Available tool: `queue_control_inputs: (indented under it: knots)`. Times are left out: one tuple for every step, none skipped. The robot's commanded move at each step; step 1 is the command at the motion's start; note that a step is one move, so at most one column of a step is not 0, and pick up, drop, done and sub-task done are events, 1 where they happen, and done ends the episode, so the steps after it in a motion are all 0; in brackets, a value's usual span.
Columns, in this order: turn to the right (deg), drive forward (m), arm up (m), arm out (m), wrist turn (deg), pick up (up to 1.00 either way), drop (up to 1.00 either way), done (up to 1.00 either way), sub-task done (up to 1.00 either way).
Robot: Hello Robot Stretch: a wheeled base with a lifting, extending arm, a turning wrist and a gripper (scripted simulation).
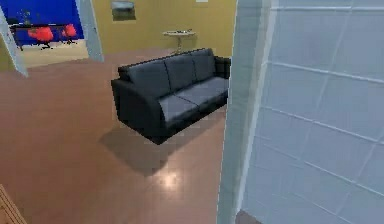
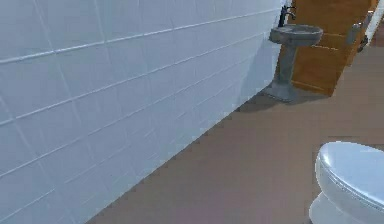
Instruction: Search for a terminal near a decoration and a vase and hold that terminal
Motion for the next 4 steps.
queue_control_inputs:
  knots:
    - [0.0, 0.40, 0.00, 0.00, 0.0, 0.00, 0.00, 0.00, 0.00]
    - [-12.0, 0.00, 0.00, 0.00, 0.0, 0.00, 0.00, 0.00, 0.00]
    - [0.0, 0.40, 0.00, 0.00, 0.0, 0.00, 0.00, 0.00, 0.00]
    - [-33.0, 0.00, 0.00, 0.00, 0.0, 0.00, 0.00, 0.00, 0.00]
